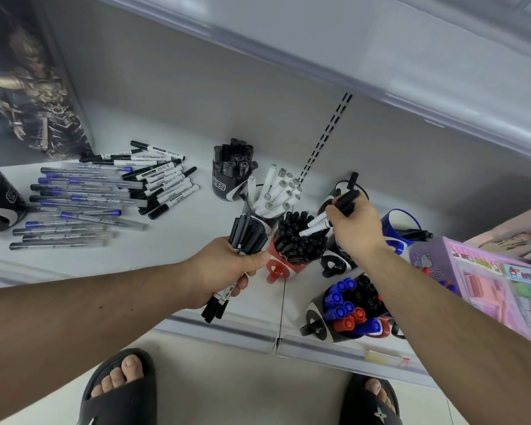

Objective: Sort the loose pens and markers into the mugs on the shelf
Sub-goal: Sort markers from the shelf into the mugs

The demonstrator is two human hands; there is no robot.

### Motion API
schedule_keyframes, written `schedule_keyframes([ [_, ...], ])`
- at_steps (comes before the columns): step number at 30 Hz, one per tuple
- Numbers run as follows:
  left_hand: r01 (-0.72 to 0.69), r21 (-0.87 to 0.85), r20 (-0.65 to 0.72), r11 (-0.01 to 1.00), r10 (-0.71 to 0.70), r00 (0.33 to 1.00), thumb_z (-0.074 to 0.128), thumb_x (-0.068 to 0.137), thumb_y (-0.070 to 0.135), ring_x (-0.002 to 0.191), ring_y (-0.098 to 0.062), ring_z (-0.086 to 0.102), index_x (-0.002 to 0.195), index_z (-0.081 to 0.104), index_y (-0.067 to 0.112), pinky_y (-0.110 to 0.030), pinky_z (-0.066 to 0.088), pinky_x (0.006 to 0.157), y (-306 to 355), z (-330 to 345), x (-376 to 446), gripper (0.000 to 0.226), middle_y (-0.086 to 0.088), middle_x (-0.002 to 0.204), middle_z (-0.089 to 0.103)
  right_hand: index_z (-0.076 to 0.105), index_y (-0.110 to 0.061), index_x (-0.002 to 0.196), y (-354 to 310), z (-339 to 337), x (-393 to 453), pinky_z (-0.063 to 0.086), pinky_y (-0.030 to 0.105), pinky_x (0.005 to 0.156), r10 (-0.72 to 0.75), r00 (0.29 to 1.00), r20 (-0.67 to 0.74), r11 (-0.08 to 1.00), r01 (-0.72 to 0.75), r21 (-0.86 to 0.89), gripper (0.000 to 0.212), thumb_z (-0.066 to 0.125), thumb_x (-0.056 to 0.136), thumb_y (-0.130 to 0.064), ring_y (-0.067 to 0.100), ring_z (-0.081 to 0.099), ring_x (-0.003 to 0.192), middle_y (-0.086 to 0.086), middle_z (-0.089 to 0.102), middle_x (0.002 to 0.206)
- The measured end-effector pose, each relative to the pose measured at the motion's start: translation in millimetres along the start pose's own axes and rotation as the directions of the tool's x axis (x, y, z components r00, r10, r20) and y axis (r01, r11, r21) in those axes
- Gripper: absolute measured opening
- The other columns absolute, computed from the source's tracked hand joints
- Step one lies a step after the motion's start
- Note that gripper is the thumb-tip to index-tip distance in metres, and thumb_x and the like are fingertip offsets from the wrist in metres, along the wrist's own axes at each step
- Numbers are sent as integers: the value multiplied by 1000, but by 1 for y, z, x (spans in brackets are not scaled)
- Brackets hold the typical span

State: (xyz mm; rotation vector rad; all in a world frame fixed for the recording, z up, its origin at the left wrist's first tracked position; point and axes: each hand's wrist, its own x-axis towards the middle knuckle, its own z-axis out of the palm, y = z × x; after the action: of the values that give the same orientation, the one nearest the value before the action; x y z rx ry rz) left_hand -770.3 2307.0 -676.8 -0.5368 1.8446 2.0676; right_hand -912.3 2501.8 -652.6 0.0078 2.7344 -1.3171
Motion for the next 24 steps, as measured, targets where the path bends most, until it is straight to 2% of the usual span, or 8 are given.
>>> schedule_keyframes([
  [4, 13, 1, -7, 1000, -13, 1000, 70, 89, 23, 41, -14, 45, 68, 54, 12, -22, 37, 44, -1, 0, 1, 28, -3, 61, 51, 40, -25, 129, -7, 6, -9, 46, 25, 57, -271, 962, -34, 949, 261, -174, 43, 56, 92, -10, 13, 59, 68, -6, 55, 82],
  [8, 31, -13, 6, 999, -31, 999, 70, 88, 22, 44, -15, 45, 71, 54, 12, -24, 36, 44, -3, 0, 2, 26, -2, 60, 51, 47, -22, 130, -5, 19, -12, 54, 33, 71, -399, 917, 29, 863, 386, -326, 42, 54, 92, -7, 20, 59, 71, 1, 59, 83],
  [12, 49, -16, 13, 999, -48, 999, 70, 88, 20, 44, -14, 44, 71, 53, 12, -25, 36, 45, -4, 2, 3, 25, -1, 59, 51, 53, -12, 127, -5, 42, -29, 53, 38, 72, -584, 806, 97, 694, 558, -454, 41, 56, 88, -2, 33, 61, 83, 14, 64, 96],
  [14, 47, -1, 15, 999, -47, 999, 69, 89, 20, 43, -14, 43, 70, 52, 12, -25, 36, 45, -3, 4, 3, 27, -2, 59, 50, 55, -11, 125, -8, 52, -37, 54, 44, 69, -591, 793, 147, 640, 573, -512, 43, 55, 84, -1, 37, 61, 82, 17, 64, 96],
  [16, 42, 5, 22, 999, -42, 999, 69, 89, 20, 44, -14, 43, 69, 53, 13, -25, 37, 45, -2, 5, 3, 27, -2, 60, 50, 52, -12, 127, -7, 56, -40, 53, 46, 72, -542, 827, 152, 667, 533, -520, 45, 53, 83, -2, 38, 60, 88, 18, 62, 101],
  [19, 40, 4, 31, 999, -40, 999, 70, 88, 21, 45, -14, 44, 69, 54, 13, -26, 37, 45, -1, 7, 2, 26, -2, 61, 50, 48, -11, 129, -4, 47, -27, 49, 46, 91, -386, 922, -23, 817, 330, -473, 41, 52, 88, -9, 34, 57, 105, 16, 61, 114],
  [21, 44, -4, 23, 999, -44, 999, 71, 87, 21, 45, -15, 44, 70, 54, 13, -26, 36, 45, -2, 6, 3, 25, -3, 61, 51, 48, -11, 131, -3, 39, -21, 42, 44, 101, -333, 938, -99, 824, 239, -513, 41, 54, 90, -17, 33, 52, 116, 14, 60, 122],
  [24, 45, 10, 8, 999, -45, 999, 71, 88, 21, 44, -14, 44, 71, 53, 12, -25, 37, 44, -1, 5, 4, 26, -3, 61, 51, 42, -10, 139, -3, 40, -27, 39, 44, 107, -426, 895, 135, 711, 423, -562, 49, 51, 94, -27, 32, 51, 122, 14, 57, 129],
])
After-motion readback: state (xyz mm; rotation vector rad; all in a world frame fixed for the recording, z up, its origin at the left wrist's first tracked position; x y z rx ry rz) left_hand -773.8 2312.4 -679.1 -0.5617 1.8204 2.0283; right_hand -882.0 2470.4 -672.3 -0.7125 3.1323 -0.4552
